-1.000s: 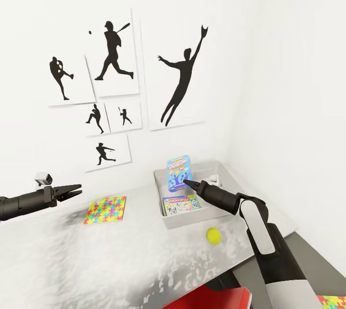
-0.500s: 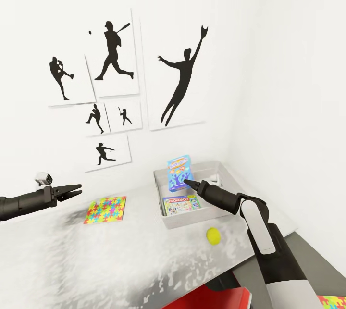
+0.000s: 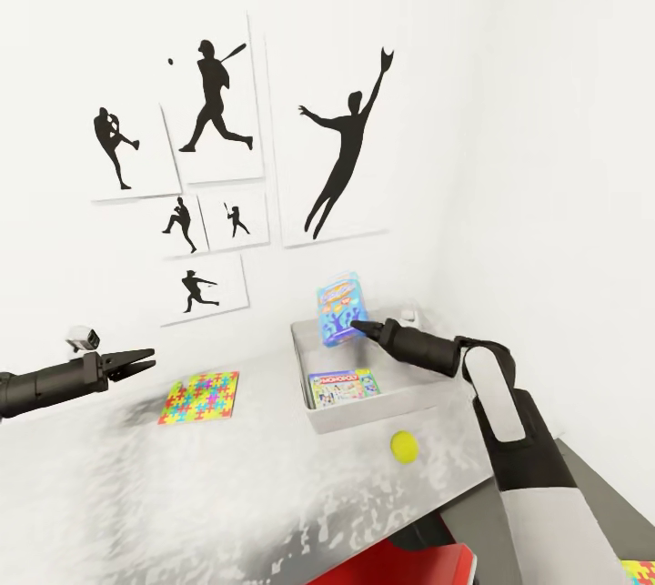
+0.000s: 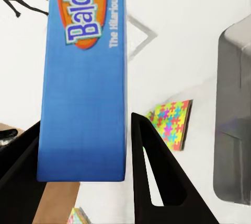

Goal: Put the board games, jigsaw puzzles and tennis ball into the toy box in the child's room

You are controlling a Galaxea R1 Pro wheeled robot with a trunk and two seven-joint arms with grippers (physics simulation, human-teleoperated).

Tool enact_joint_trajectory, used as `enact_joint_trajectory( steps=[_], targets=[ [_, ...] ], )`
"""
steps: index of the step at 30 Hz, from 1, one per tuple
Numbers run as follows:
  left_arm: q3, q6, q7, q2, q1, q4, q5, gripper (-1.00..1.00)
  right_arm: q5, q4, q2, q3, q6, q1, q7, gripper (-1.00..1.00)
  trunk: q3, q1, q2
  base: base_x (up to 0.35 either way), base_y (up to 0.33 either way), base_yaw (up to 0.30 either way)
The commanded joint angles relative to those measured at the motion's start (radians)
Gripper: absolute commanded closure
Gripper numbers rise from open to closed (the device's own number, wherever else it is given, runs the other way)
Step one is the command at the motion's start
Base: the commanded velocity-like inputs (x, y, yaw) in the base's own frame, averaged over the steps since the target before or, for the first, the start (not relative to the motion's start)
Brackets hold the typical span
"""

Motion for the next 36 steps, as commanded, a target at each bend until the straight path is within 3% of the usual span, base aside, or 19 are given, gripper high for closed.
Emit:
enact_joint_trajectory(
  steps=[1,4,6,11,16,20,28,36],
  targets=[
    [0.0,0.011,-0.003,0.0,-0.001,0.0,0.0,-1.0,0.017,0.017,0.0,-0.004,0.011,-0.032,0.004,1.0,-0.002,0.0,-0.002,0.0,0.0,0.0],
    [0.0,0.011,-0.003,-0.002,-0.001,0.0,0.0,-1.0,0.017,0.069,-0.003,-0.009,0.018,-0.089,-0.005,1.0,-0.002,0.0,-0.002,0.0,0.0,0.0],
    [0.0,0.011,-0.003,-0.002,-0.001,0.0,0.0,-1.0,0.018,0.099,-0.02,-0.01,0.018,-0.123,-0.009,1.0,-0.002,0.0,-0.002,0.0,0.0,0.0],
    [0.0,0.011,-0.003,-0.002,-0.001,0.0,0.0,-1.0,0.016,0.299,-0.114,-0.01,0.018,-0.217,-0.017,1.0,-0.002,0.0,-0.002,0.0,0.0,0.0],
    [0.0,0.011,-0.003,-0.003,-0.001,0.0,0.0,-1.0,0.019,0.462,-0.166,-0.009,0.018,-0.268,-0.017,1.0,-0.002,0.0,-0.002,0.0,0.0,0.0],
    [0.0,0.011,-0.003,-0.003,-0.001,0.0,0.0,-1.0,0.02,0.509,-0.206,-0.006,0.018,-0.279,-0.018,1.0,-0.002,0.0,-0.002,0.0,0.0,0.0],
    [0.0,0.011,-0.003,-0.003,-0.001,0.0,0.0,-1.0,0.021,0.552,-0.238,0.004,0.018,-0.278,-0.018,1.0,-0.002,0.0,-0.002,0.0,0.0,0.0],
    [0.0,0.011,-0.003,-0.003,-0.001,0.0,0.0,-1.0,0.032,0.611,-0.245,0.045,0.018,-0.275,-0.034,1.0,-0.002,0.0,-0.002,0.0,0.0,0.0]
  ],
)
